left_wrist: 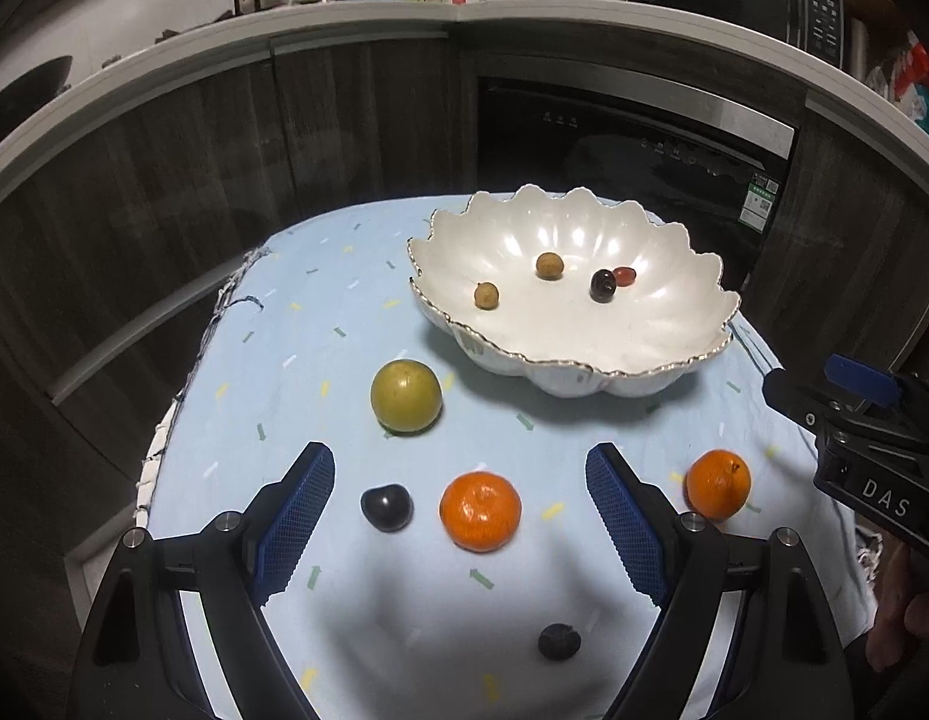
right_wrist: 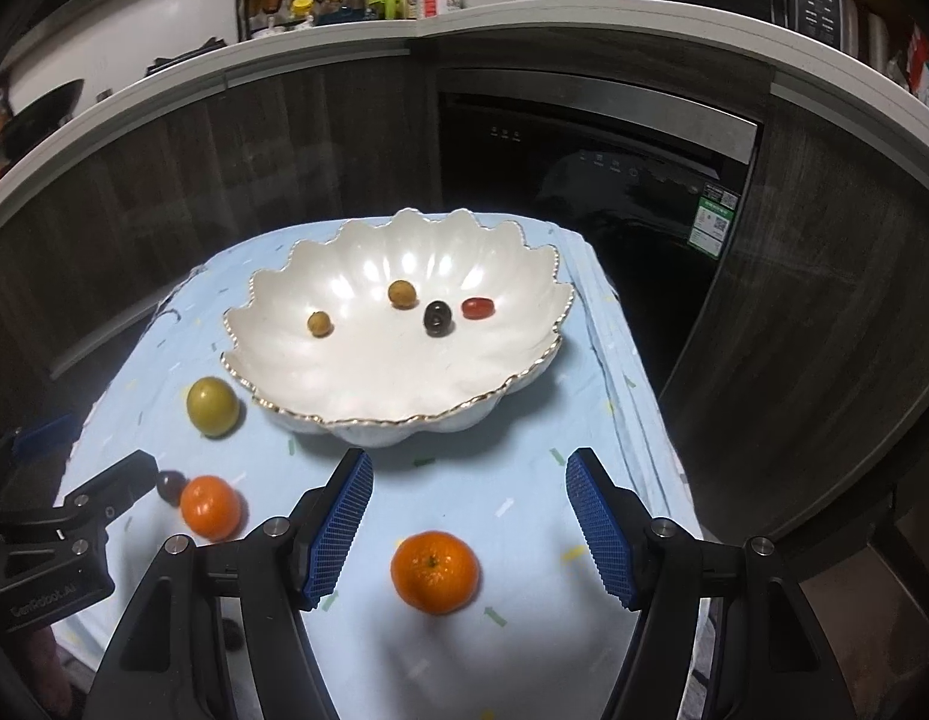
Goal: Organize fruits
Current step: 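Withdraw both open tools from the bowl back toward the remaining fruits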
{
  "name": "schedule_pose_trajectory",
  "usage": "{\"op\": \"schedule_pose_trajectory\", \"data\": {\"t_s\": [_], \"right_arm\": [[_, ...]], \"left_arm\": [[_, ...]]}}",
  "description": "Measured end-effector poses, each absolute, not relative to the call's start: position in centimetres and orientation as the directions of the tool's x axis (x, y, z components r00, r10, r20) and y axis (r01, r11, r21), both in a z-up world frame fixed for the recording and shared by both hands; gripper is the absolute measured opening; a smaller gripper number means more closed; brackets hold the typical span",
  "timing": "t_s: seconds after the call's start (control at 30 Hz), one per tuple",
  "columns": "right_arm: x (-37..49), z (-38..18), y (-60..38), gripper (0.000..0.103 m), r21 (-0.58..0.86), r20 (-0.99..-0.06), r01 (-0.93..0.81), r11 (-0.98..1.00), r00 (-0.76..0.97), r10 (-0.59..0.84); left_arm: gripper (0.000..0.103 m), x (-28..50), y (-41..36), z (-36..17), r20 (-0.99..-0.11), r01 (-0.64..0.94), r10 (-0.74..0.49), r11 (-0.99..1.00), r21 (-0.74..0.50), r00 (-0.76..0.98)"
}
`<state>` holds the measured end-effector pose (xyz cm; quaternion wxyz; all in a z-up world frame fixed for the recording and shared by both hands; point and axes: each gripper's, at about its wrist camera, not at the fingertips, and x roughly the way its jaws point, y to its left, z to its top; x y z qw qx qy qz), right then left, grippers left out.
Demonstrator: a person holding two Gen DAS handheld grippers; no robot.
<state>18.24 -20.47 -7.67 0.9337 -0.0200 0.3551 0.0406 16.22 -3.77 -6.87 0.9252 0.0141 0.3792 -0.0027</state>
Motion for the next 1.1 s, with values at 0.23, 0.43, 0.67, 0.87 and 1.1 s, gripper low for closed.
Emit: {"op": "schedule_pose_trajectory", "data": {"t_s": [0.23,0.43,0.67,0.87,1.1], "right_arm": [[17.6,-9.5,-20.1,0.068,-0.033,-0.667,-0.147,0.989,0.740,0.088],[16.9,-10.2,-20.1,0.068,-0.033,-0.668,-0.166,0.986,0.737,0.102],[16.4,-10.8,-19.8,0.068,-0.042,-0.663,-0.187,0.981,0.740,0.113],[16.0,-11.6,-19.5,0.068,-0.072,-0.654,-0.217,0.974,0.747,0.118],[16.0,-12.2,-20.3,0.068,-0.071,-0.655,-0.221,0.973,0.746,0.122]], "left_arm": [[0.086,14.9,-4.1,-8.1,-0.704,-0.005,0.019,1.000,0.022,0.710],[0.086,13.9,-4.8,-9.0,-0.716,0.026,0.007,0.999,0.035,0.698],[0.086,12.0,-5.6,-9.9,-0.711,0.034,0.015,0.998,0.054,0.703],[0.086,11.2,-6.2,-10.8,-0.723,0.028,0.003,0.999,0.031,0.691],[0.086,10.9,-7.5,-11.6,-0.728,0.036,-0.010,0.999,0.021,0.686]]}}
